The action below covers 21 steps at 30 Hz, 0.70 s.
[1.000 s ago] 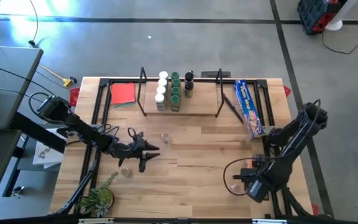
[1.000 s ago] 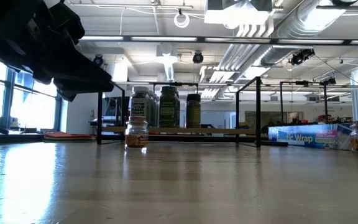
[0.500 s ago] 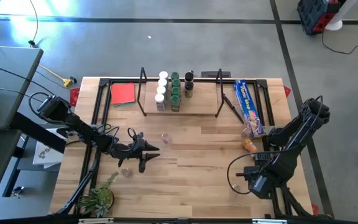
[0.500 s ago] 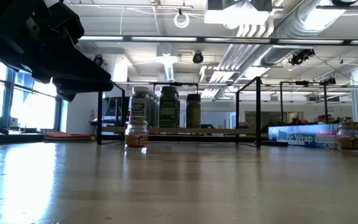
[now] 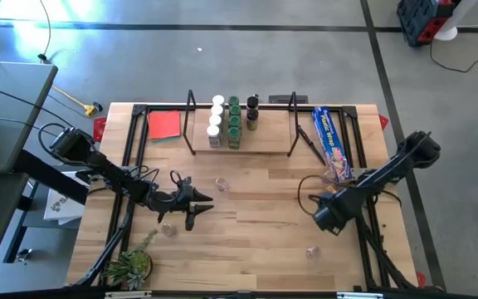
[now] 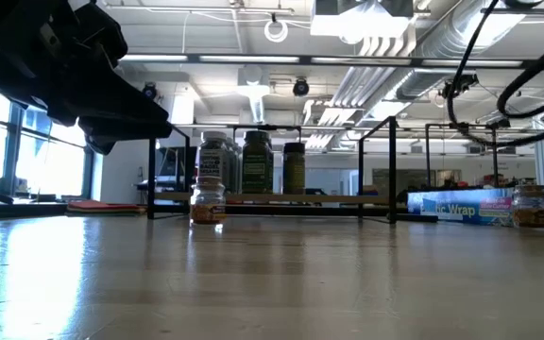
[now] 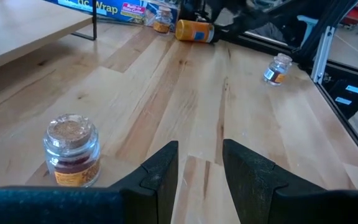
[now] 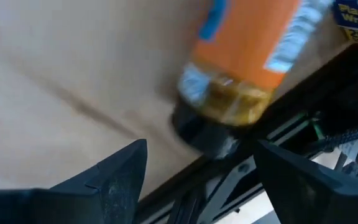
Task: Shelf spices
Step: Put the black seasoning bottle on the shelf
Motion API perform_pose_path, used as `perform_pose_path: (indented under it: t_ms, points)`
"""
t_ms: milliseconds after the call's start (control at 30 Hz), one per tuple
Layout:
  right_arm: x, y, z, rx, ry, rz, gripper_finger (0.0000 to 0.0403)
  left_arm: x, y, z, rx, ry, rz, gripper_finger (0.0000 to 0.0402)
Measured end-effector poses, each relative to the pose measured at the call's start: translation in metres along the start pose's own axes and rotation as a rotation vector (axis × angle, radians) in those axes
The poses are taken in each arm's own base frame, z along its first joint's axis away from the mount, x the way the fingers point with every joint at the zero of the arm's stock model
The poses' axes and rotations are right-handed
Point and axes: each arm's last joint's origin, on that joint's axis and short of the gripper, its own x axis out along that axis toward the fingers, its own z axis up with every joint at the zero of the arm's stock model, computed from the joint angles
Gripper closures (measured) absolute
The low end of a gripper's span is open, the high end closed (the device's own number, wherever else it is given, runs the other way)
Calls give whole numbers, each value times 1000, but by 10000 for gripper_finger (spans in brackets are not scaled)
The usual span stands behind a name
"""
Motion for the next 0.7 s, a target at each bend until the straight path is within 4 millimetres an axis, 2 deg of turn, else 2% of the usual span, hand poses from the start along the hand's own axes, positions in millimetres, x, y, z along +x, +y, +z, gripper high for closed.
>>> perform_pose_path:
  t_ms: [233,367,533,700]
  points:
    - [28,-7,19,62,32,90,139,0,0,0,-8,0,0,280]
    - [34,-8,22,68,35,128,178,0,0,0,-11,-1,-1,280]
    - [19,0,26,45,-81,121,275,2,-3,5,15,-19,2,280]
    - [-6,12,28,-66,-181,173,368,11,-19,27,134,-71,5,280]
